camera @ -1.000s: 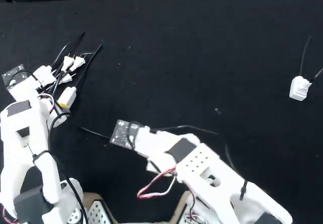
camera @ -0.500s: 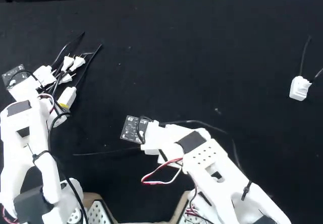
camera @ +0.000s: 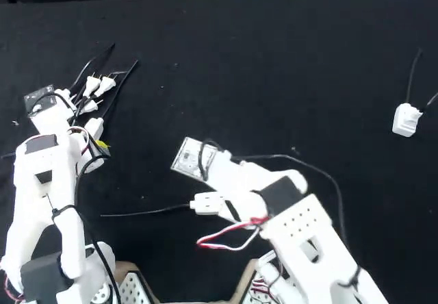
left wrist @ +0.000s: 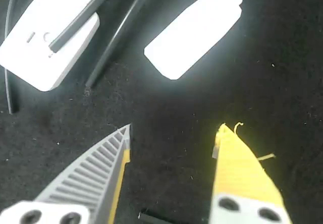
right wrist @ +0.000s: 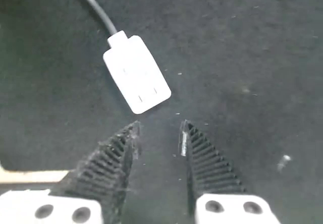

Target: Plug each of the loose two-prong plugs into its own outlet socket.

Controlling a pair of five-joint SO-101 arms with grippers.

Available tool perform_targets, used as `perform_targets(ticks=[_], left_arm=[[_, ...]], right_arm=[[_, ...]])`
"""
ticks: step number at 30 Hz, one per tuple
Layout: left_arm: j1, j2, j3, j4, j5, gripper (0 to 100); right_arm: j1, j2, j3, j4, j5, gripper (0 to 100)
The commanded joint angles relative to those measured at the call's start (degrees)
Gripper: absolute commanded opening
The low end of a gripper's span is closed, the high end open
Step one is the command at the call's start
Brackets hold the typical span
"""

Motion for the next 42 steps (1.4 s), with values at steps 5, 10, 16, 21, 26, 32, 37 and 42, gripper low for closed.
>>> perform_targets(ticks=[5,10,16,21,26,32,37,42], left_arm=[[1.01,-1.67,-1.1,-0.7,-5.19,26],[0.04,-1.67,-4.97,1.85,-14.68,26],[-6.73,-1.32,-15.52,4.92,-21.19,26],[-11.03,5.19,-23.34,5.1,-31.47,26],[-13.76,16.62,-31.87,5.1,-34.73,26],[-14.02,27.25,-38.2,5.1,-38.24,26],[-13.23,31.38,-43.47,5.19,-38.15,26],[-8.66,31.82,-44.0,17.32,-37.71,26]], right_arm=[[5.71,-4.62,8.4,-22.95,-8.88,12.1],[6.95,0.92,12.7,-35.43,-16.0,12.1],[13.36,4.88,18.42,-46.95,-23.82,12.1],[16.26,4.88,20.88,-48.79,-27.16,12.1],[15.65,4.88,23.78,-52.57,-27.16,12.1],[15.65,4.88,25.01,-54.86,-26.9,12.1],[15.65,4.88,25.01,-54.86,-26.9,12.1],[15.65,4.88,25.1,-54.86,-26.9,12.1]])
